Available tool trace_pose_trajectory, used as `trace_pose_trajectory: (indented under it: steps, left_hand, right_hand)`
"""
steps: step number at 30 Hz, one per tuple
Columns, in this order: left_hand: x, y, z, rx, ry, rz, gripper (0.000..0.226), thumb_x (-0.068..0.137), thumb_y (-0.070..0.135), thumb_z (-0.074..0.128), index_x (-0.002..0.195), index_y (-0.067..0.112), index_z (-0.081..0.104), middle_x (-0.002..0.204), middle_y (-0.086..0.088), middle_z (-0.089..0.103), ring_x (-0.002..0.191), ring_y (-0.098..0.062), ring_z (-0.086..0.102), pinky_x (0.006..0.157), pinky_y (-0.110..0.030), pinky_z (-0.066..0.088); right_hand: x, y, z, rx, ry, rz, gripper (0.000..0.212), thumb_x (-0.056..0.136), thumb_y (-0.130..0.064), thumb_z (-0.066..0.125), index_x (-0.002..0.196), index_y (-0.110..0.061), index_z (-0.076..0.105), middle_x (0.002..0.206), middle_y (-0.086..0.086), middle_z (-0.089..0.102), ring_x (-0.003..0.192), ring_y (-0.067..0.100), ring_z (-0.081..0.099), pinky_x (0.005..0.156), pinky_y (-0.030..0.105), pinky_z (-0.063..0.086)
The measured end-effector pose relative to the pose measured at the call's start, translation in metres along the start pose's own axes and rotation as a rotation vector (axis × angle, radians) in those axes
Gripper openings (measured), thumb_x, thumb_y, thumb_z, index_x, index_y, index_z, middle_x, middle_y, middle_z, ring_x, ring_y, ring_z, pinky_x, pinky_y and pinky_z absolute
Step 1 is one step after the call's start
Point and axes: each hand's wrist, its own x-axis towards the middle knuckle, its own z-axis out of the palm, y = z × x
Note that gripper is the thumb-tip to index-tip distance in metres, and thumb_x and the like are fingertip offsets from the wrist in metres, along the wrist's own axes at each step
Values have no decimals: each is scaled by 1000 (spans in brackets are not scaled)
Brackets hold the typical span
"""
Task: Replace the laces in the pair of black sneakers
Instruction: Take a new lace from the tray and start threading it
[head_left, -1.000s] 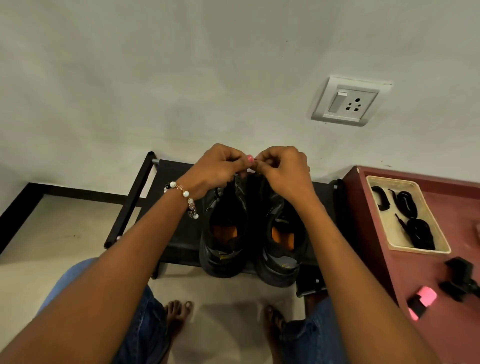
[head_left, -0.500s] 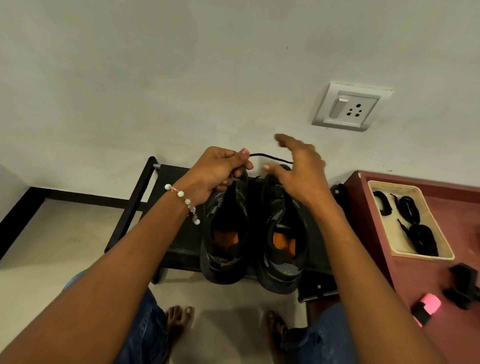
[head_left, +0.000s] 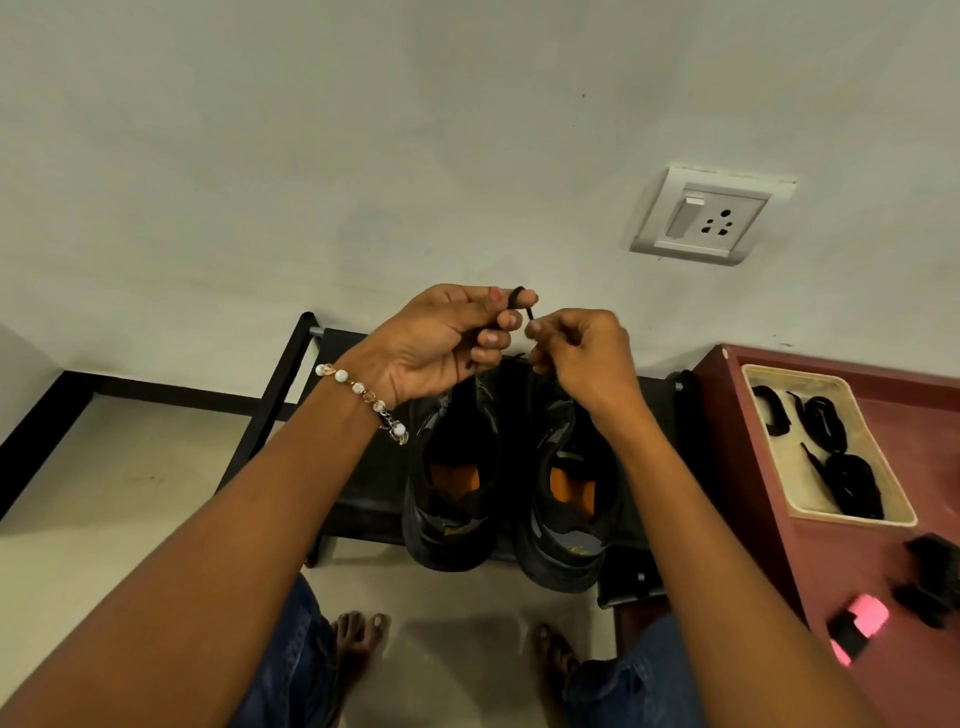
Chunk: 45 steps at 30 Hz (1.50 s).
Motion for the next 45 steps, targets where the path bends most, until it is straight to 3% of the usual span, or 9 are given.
trace_pose_trajectory:
  steps: [5, 9, 14, 19, 24, 29, 35, 40, 45]
  left_hand:
    - [4, -1, -5, -68, 123, 152, 30, 96, -6, 44, 124, -7, 55, 83, -5, 65, 64, -8, 57, 60, -16, 51]
    - [8, -3, -16, 224, 358, 215, 40, 92, -15, 46, 131, -4, 49, 97, -16, 69, 76, -17, 70, 69, -22, 57]
    - [2, -4, -20, 477, 196, 89, 49, 93, -16, 45, 138, 1, 43, 102, -17, 69, 85, -22, 71, 76, -27, 58]
    - [-7, -5, -9, 276, -114, -64, 42, 91, -15, 44, 132, -4, 49, 101, -20, 69, 95, -29, 70, 82, -32, 58]
    - [-9, -5, -6, 156, -244, -103, 46, 86, -10, 49, 131, -5, 49, 103, -18, 70, 96, -29, 70, 79, -31, 58]
    - [-8, -1, -8, -73, -157, 22, 43, 85, -8, 48, 127, -6, 51, 108, -17, 70, 100, -26, 69, 77, -28, 59]
    - [5, -3, -16, -49, 264, 251, 40, 90, -16, 47, 130, -12, 44, 110, -26, 67, 100, -34, 69, 79, -33, 59]
    - [1, -7, -15, 355, 202, 111, 48, 90, -16, 48, 137, -5, 43, 105, -18, 69, 91, -25, 71, 78, -31, 59]
    - [-6, -6, -9, 174, -159, -72, 42, 89, -11, 47, 130, -3, 49, 107, -22, 68, 100, -31, 69, 84, -34, 58]
  right_hand:
    - [-9, -11, 14, -273, -345, -198, 18, 95, -19, 60, 94, -5, 71, 78, 7, 72, 72, 21, 69, 78, 44, 55]
    - [-13, -17, 10, -375, -544, -300, 13, 92, -19, 65, 97, -8, 70, 80, 3, 72, 75, 13, 69, 81, 39, 56]
    - [-4, -15, -14, -109, -309, -305, 8, 91, -22, 67, 88, -17, 73, 74, 4, 71, 65, 13, 65, 70, 38, 56]
    - [1, -11, -24, 115, -51, -268, 9, 90, -21, 68, 81, -19, 71, 65, -7, 66, 62, 13, 56, 63, 39, 50]
    - [6, 2, -19, 155, 26, -196, 20, 92, -26, 66, 84, -9, 71, 75, 17, 67, 70, 36, 61, 66, 44, 52]
    - [4, 7, -6, 15, -193, -92, 24, 100, -18, 52, 84, -10, 68, 69, 9, 63, 64, 17, 58, 66, 41, 51]
    - [-10, -15, 1, -324, -620, -289, 15, 95, -17, 60, 101, -8, 70, 79, 5, 71, 72, 11, 67, 77, 32, 56]
    - [-6, -15, -18, -109, -358, -312, 13, 93, -19, 64, 91, -10, 72, 77, 10, 70, 66, 14, 63, 70, 38, 54]
    - [2, -8, -28, 127, -85, -273, 12, 92, -17, 65, 81, -18, 70, 67, -4, 66, 61, 20, 55, 63, 40, 51]
